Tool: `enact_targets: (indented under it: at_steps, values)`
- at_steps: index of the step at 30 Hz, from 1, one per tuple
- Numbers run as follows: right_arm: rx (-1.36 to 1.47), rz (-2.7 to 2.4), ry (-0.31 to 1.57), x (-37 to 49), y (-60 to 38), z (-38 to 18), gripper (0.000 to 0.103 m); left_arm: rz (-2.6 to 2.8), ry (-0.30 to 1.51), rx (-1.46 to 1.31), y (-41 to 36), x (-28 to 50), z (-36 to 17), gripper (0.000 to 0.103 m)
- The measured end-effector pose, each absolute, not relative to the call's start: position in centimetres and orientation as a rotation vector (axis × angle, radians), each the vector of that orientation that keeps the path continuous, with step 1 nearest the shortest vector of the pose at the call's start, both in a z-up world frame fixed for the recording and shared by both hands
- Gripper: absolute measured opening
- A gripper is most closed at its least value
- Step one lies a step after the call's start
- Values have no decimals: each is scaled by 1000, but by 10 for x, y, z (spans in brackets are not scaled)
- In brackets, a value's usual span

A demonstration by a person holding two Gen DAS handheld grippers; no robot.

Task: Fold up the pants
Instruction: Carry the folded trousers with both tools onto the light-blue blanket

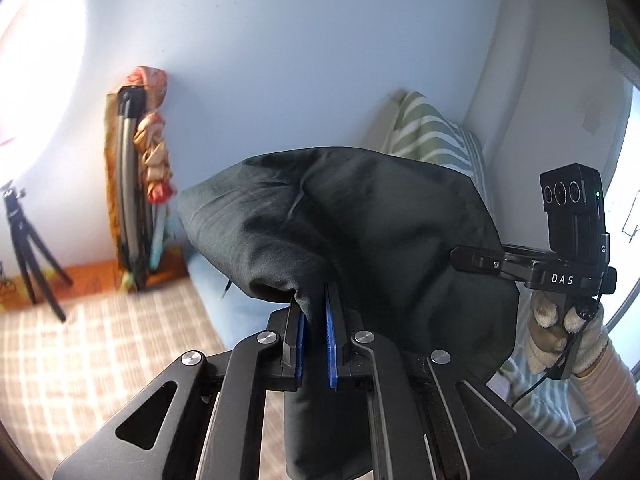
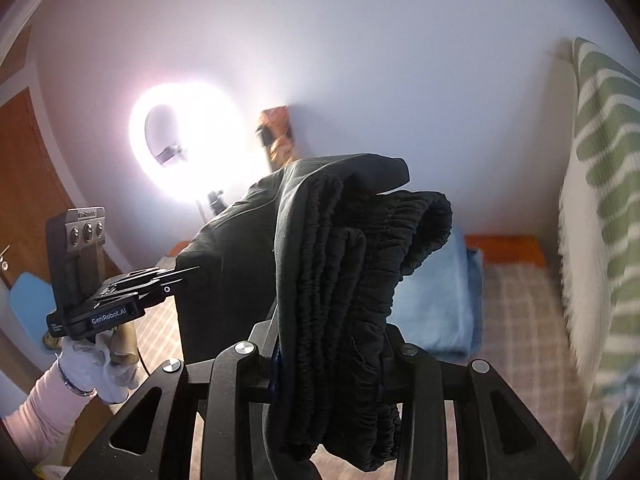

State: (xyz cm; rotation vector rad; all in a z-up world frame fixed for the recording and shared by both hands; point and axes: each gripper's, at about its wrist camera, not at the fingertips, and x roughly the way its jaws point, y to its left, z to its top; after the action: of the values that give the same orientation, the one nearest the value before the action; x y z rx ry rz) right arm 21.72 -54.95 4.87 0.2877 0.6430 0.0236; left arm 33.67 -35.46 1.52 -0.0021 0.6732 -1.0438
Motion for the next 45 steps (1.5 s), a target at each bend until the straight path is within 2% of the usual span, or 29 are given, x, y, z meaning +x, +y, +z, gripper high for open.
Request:
enact_targets:
  at_steps: [7, 17, 19, 22, 28, 38, 45]
  values:
    - [280, 14, 683, 279, -594, 24, 33, -1018, 697, 38, -403, 382, -7, 7]
    - [361, 25, 749, 355, -652, -51, 34, -930, 800, 97, -447, 436, -73, 7]
    - [342, -14, 792, 368, -659, -69, 43, -863, 821, 139, -451, 444, -85, 13]
    - [244, -170, 888, 384, -665, -89, 55, -822, 833, 122, -444, 448, -90, 14]
    - [270, -219, 810, 364, -671, -79, 66, -854, 796, 175, -438, 428, -87, 15]
    - [269, -207, 748, 327, -651, -63, 67, -961, 862, 199, -448, 386, -98, 15]
    - [201, -244, 806, 309, -617, -72, 67, -997, 920, 245, -449, 344, -117, 15]
